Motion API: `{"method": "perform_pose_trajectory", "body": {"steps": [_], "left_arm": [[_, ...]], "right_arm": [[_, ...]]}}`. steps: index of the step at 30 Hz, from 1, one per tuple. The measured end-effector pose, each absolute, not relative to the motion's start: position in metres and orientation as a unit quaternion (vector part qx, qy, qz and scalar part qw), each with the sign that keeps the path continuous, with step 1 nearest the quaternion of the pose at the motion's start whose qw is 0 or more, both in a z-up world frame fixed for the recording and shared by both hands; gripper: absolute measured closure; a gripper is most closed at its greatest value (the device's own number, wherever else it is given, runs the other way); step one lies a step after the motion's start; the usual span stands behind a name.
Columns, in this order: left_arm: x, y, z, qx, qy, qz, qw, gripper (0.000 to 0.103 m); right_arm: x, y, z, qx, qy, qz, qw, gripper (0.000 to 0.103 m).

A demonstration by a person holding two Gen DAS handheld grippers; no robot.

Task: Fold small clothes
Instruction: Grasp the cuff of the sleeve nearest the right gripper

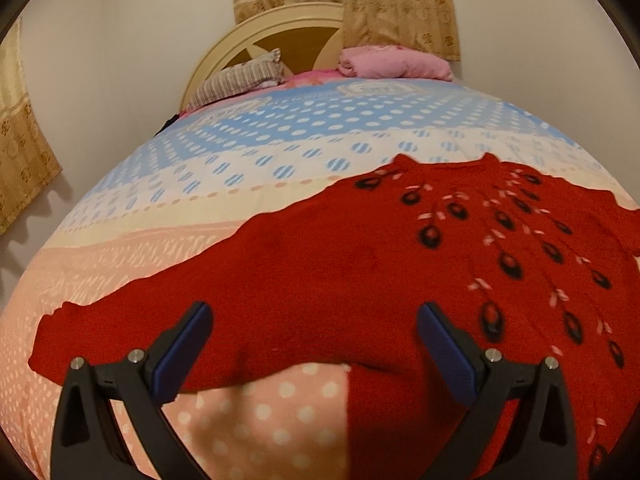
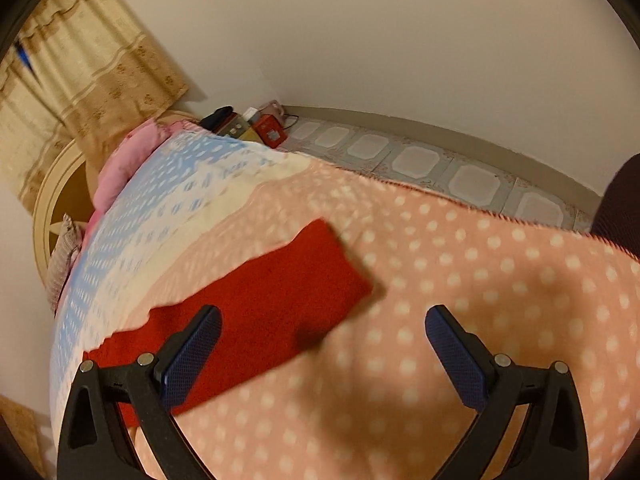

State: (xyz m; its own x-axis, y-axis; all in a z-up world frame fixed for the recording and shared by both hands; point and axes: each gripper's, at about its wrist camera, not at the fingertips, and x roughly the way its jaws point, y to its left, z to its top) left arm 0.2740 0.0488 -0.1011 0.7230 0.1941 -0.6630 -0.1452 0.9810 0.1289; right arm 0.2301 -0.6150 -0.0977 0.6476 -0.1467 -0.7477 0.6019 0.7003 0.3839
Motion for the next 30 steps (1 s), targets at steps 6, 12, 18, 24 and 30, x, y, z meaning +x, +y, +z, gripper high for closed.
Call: {"method": "perform_pose_trajectory", "body": {"steps": [6,12,18,24,30], "left_arm": [[0.284,0.057,-0.110,0.011,0.380,0.088,0.921,0.000],[0.284,0.057,-0.110,0.010,0.379,0.081,0.922,0.000],[0.280,0.063,-0.107,0.002,0.374,0.083,0.924,0.000],[0.274,0.074,-0.105,-0.014,0.371,0.085,0.925,0.000],[0.265,0.080,-0.103,-0.020,0.364,0.084,0.927,0.000]], "right_arm": [[0.257,-0.630,-0.120,0.333,0.387,-0.205,0.835,0.022],[0.267,-0.618,-0.121,0.303,0.392,-0.195,0.847,0.072],[0.259,-0.606,-0.089,0.278,0.361,-0.182,0.871,0.084],[0.250,-0.591,-0.036,0.259,0.317,-0.165,0.897,0.085],[0.260,-0.553,0.013,0.226,0.291,-0.136,0.920,0.085]]}}
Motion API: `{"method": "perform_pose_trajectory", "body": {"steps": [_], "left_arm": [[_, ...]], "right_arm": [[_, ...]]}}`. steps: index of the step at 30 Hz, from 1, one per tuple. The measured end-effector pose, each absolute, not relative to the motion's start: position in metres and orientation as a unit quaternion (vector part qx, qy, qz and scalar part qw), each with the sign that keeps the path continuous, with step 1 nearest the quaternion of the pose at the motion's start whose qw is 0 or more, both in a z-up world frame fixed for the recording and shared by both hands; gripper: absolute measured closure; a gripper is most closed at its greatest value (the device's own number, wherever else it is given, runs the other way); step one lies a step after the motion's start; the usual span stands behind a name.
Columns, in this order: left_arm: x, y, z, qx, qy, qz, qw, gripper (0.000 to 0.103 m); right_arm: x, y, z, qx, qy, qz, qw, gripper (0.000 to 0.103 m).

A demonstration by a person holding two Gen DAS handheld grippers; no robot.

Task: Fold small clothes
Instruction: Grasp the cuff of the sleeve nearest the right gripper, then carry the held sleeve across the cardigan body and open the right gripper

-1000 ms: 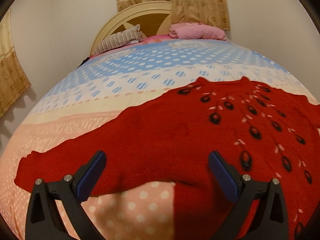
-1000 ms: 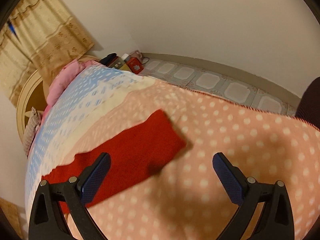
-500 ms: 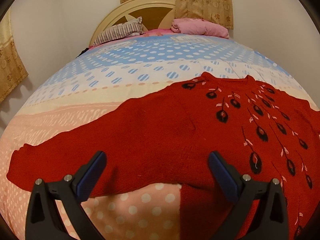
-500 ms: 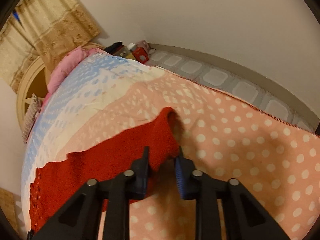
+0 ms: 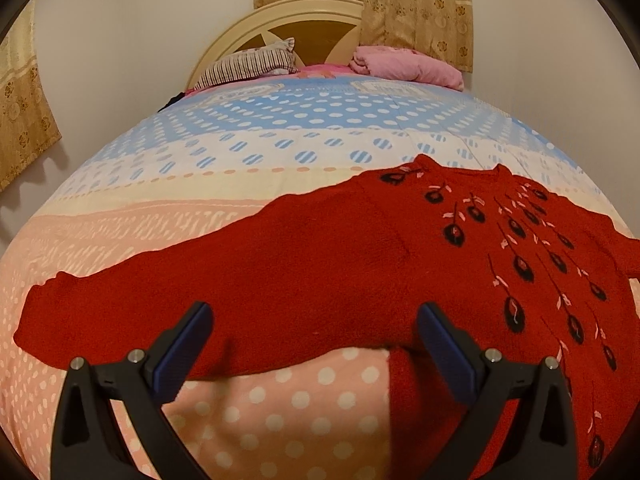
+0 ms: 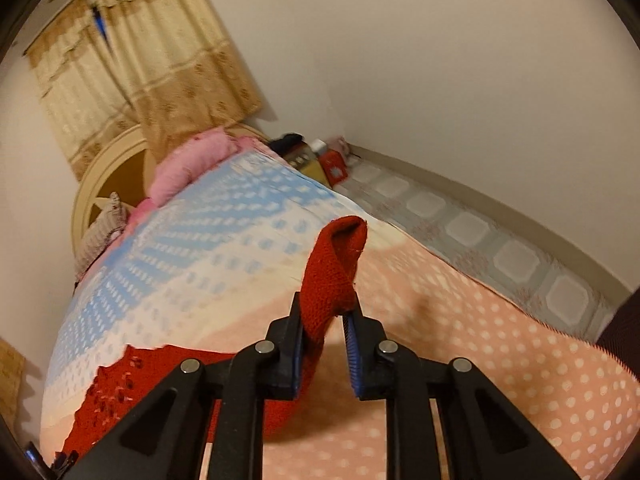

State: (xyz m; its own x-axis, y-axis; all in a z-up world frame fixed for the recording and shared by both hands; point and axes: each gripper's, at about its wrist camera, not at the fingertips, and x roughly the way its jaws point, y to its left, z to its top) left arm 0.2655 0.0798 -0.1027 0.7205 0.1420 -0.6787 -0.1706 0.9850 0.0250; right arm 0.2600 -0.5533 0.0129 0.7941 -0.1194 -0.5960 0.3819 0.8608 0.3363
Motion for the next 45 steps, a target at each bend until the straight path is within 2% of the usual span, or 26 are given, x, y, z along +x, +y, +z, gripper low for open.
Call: {"method": "perform_pose_trajectory", "body": {"steps": [12,14,27,40,45], "left_arm": [[0.253,0.102,-0.106,-0.033,0.356,0.095,0.929,0.000],[0.251,0.105,-0.108,-0.040,0.358,0.095,0.928,0.000],[0.243,0.121,-0.110,-0.084,0.351,0.084,0.929,0.000],[0.240,0.126,-0.110,-0.097,0.346,0.084,0.929,0.000],[0.240,0.131,-0.112,-0.111,0.349,0.085,0.927,0.000]], "right_arm": [[0.305,-0.420,0.082,0.137,0.275,-0.022,0.951,0.088],[0.312,-0.398,0.086,0.127,0.276,-0.003,0.953,0.098],[0.336,-0.261,0.091,0.066,0.296,0.102,0.947,0.098],[0.346,-0.150,0.114,0.057,0.269,0.187,0.943,0.098],[0.350,-0.102,0.098,0.046,0.276,0.220,0.934,0.098]]}}
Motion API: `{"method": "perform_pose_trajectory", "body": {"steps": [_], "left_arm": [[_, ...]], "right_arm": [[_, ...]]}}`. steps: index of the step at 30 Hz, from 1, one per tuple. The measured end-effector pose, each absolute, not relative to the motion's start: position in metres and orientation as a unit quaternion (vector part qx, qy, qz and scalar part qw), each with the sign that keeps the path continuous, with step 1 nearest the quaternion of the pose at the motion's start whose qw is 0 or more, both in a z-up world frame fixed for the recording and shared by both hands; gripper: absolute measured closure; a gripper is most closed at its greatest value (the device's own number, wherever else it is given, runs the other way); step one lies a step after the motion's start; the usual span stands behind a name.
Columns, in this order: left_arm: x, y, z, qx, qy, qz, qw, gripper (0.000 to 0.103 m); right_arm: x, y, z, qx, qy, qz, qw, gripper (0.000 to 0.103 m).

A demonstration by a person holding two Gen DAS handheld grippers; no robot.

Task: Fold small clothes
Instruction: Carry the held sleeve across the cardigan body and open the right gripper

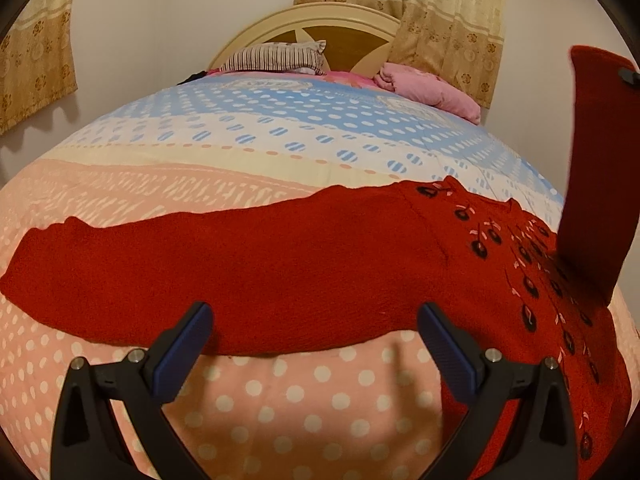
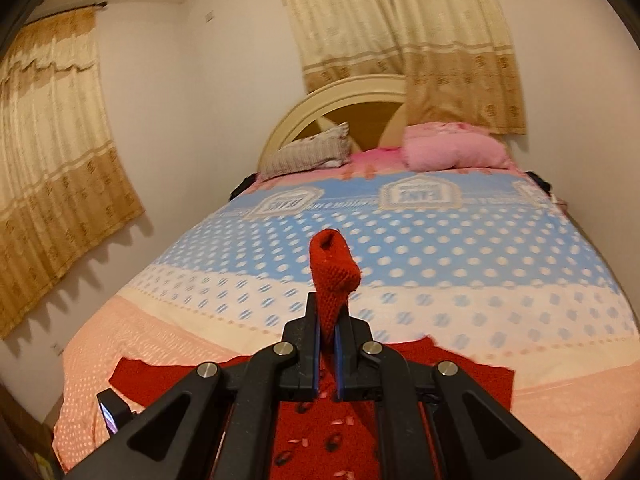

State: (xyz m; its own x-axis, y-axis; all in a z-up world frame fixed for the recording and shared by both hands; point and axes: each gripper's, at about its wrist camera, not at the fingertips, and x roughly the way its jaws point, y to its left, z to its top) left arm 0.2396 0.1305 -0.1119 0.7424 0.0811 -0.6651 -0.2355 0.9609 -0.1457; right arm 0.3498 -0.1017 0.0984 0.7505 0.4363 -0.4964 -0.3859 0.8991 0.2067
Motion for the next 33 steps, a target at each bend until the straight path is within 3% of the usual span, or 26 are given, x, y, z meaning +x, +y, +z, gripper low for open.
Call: {"method": "perform_pose_trajectory", "body": {"steps": [6,7,8,10,16,23,28,33], "left_arm": [[0.240,0.130,-0.114,-0.109,0.353,0.087,0.925,0.000],[0.239,0.131,-0.114,-0.111,0.354,0.088,0.925,0.000],[0.239,0.133,-0.115,-0.114,0.354,0.088,0.924,0.000],[0.238,0.136,-0.115,-0.124,0.354,0.089,0.923,0.000],[0.233,0.141,-0.111,-0.132,0.359,0.093,0.919,0.000],[0.250,0.106,-0.084,-0.070,0.342,0.071,0.934,0.000],[0.283,0.066,-0.095,-0.008,0.359,0.062,0.931,0.000],[0.302,0.060,-0.122,0.041,0.406,0.101,0.907,0.000]], "right_arm": [[0.376,-0.042,0.004,0.038,0.367,0.257,0.893,0.095],[0.379,-0.033,-0.017,0.032,0.386,0.253,0.887,0.083],[0.380,-0.026,-0.042,0.027,0.410,0.253,0.876,0.057],[0.376,-0.022,-0.067,0.036,0.432,0.275,0.858,0.040],[0.346,-0.062,-0.087,0.034,0.450,0.288,0.845,0.040],[0.335,-0.161,-0.073,-0.016,0.424,0.188,0.886,0.040],[0.350,-0.214,-0.078,0.025,0.412,0.157,0.897,0.040],[0.359,-0.230,-0.122,0.046,0.479,0.150,0.864,0.040]]}}
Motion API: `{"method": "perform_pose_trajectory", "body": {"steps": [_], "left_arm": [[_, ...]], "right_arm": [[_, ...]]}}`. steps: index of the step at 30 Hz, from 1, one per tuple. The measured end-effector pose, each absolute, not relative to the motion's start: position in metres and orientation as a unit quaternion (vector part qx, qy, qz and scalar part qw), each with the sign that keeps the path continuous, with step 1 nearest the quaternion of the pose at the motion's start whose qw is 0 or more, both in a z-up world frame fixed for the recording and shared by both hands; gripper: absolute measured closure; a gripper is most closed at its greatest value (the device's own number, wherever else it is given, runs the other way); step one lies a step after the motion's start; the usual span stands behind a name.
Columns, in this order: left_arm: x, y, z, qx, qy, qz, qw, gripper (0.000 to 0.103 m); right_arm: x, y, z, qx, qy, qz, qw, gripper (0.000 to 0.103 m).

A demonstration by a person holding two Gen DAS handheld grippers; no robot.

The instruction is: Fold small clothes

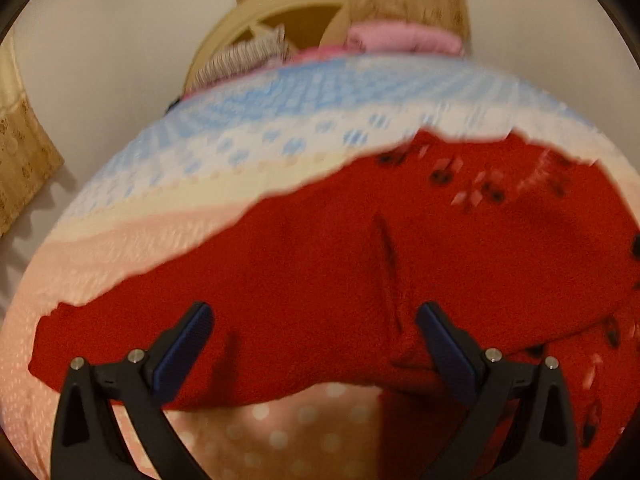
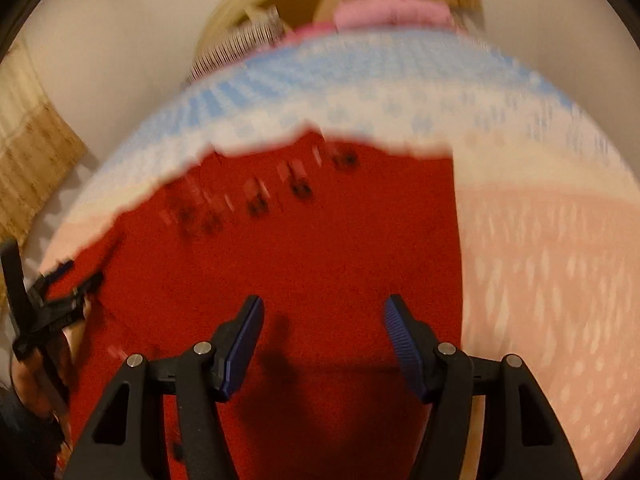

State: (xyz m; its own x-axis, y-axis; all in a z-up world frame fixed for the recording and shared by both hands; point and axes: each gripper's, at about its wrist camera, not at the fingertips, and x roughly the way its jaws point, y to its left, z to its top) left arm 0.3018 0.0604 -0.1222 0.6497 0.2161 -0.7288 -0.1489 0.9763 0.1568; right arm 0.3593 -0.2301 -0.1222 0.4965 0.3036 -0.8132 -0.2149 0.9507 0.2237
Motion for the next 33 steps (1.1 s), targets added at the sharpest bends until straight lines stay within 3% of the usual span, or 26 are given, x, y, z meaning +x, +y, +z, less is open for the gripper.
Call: {"method": "perform_pose_trajectory", "body": {"steps": [3,9,14,28,33], "left_arm": [[0.302,0.073,-0.124,0.015,0.414,0.092,0.906,0.000],[0.295,0.067,-0.126,0.026,0.409,0.117,0.905,0.000],[0.283,0.068,-0.127,0.014,0.408,0.114,0.906,0.000],[0.265,0.066,-0.111,0.009,0.380,0.116,0.918,0.000],[0.283,0.071,-0.113,0.007,0.393,0.131,0.910,0.000]], "right_arm": [[0.347,-0.219,-0.120,-0.013,0.474,0.155,0.867,0.040],[0.366,-0.205,-0.095,-0.022,0.451,0.132,0.882,0.039],[0.380,-0.169,-0.129,-0.114,0.471,0.091,0.870,0.040],[0.348,-0.200,-0.121,-0.036,0.462,0.118,0.878,0.039],[0.367,-0.167,-0.107,-0.031,0.447,0.150,0.881,0.039]]}}
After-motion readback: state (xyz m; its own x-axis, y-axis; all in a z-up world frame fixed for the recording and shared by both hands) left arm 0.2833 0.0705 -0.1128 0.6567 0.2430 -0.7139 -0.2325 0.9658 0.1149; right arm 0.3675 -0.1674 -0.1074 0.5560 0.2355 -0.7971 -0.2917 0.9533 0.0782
